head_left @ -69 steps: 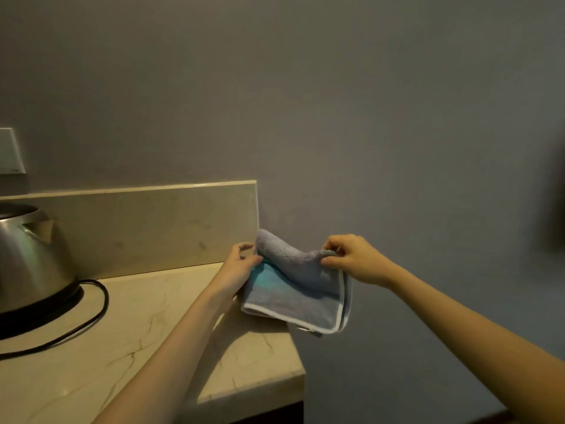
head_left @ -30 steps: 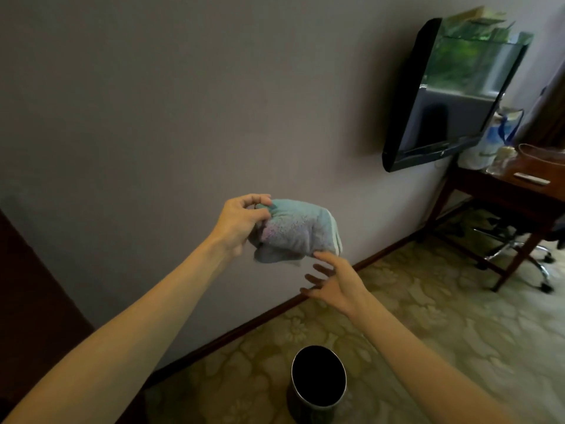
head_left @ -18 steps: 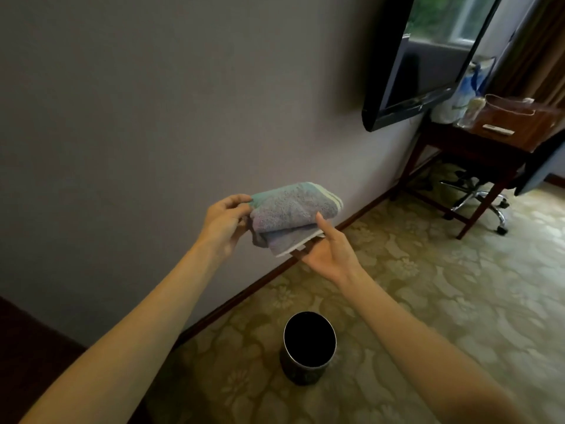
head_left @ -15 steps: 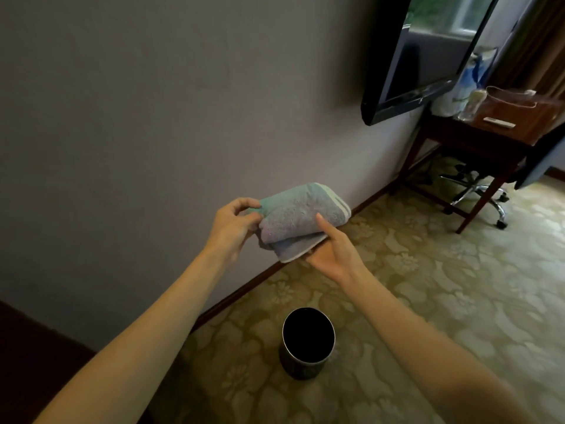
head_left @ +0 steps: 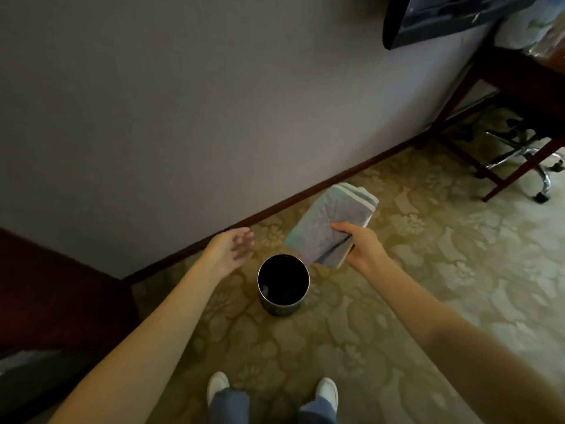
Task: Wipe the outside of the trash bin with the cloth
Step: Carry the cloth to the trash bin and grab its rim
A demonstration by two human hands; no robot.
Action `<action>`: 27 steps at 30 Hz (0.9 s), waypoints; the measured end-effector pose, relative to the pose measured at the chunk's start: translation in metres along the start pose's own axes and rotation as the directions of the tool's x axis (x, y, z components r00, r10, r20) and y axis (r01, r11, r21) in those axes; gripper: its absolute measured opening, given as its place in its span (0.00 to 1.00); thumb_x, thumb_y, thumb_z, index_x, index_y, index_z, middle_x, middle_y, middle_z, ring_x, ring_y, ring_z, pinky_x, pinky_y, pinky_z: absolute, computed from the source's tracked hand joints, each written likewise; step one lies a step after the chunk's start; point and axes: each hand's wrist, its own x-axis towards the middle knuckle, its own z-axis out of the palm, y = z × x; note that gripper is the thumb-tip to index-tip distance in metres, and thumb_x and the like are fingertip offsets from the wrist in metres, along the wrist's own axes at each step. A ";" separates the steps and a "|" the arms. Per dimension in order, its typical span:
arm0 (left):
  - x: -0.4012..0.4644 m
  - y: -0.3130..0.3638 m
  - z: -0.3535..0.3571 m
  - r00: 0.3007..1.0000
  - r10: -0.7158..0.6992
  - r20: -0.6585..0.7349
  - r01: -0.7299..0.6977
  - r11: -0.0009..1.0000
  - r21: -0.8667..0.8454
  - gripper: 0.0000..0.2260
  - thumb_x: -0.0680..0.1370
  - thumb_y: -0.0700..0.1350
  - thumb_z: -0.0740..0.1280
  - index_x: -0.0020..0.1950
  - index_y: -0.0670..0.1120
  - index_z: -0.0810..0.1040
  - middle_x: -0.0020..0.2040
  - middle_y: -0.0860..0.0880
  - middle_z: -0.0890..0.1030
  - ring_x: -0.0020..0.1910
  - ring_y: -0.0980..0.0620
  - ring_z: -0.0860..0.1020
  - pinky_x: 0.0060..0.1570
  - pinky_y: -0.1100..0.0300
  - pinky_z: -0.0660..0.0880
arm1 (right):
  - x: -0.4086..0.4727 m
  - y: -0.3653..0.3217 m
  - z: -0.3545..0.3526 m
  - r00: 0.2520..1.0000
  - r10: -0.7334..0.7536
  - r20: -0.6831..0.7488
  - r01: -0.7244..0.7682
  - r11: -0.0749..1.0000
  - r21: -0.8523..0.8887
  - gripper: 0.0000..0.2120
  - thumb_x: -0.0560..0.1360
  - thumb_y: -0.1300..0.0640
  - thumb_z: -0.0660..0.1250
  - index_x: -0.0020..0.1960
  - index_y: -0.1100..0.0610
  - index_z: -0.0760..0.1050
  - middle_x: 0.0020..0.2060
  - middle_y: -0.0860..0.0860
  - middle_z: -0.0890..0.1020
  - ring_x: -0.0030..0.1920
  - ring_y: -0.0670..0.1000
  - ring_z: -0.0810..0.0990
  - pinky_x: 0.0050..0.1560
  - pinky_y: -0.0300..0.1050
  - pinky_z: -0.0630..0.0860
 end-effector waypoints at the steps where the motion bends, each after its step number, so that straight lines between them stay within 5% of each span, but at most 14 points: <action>1: 0.004 -0.016 0.005 0.999 -0.018 -0.026 0.018 1.000 -0.002 0.04 0.77 0.38 0.64 0.47 0.42 0.78 0.42 0.47 0.82 0.40 0.50 0.79 0.40 0.55 0.76 | 0.005 0.000 -0.017 1.000 0.006 -0.014 -0.006 1.000 -0.025 0.23 0.69 0.70 0.70 0.63 0.62 0.72 0.58 0.62 0.79 0.58 0.61 0.79 0.59 0.62 0.75; 4: 0.019 -0.059 0.018 0.992 -0.050 -0.114 0.053 0.998 0.024 0.05 0.77 0.38 0.63 0.42 0.43 0.76 0.35 0.49 0.83 0.37 0.52 0.78 0.36 0.58 0.75 | 0.020 0.008 -0.061 0.997 0.047 -0.064 -0.053 0.994 -0.094 0.25 0.68 0.71 0.71 0.63 0.62 0.73 0.57 0.62 0.80 0.57 0.61 0.80 0.59 0.62 0.76; 10: 0.063 -0.141 0.010 0.962 -0.092 -0.257 0.135 0.979 0.152 0.08 0.79 0.38 0.58 0.48 0.43 0.77 0.40 0.47 0.79 0.37 0.52 0.76 0.41 0.58 0.72 | 0.057 0.058 -0.114 0.973 0.060 -0.222 -0.119 0.957 -0.264 0.14 0.65 0.71 0.73 0.46 0.57 0.77 0.49 0.58 0.82 0.53 0.60 0.81 0.56 0.61 0.78; 27: 0.299 -0.418 -0.122 0.960 -0.066 -0.271 0.181 0.887 0.424 0.11 0.80 0.37 0.57 0.45 0.42 0.78 0.41 0.44 0.81 0.37 0.53 0.77 0.32 0.67 0.72 | 0.274 0.380 -0.252 0.923 0.057 -0.380 -0.234 0.867 -0.439 0.20 0.68 0.64 0.72 0.59 0.60 0.75 0.49 0.55 0.81 0.53 0.58 0.80 0.54 0.56 0.77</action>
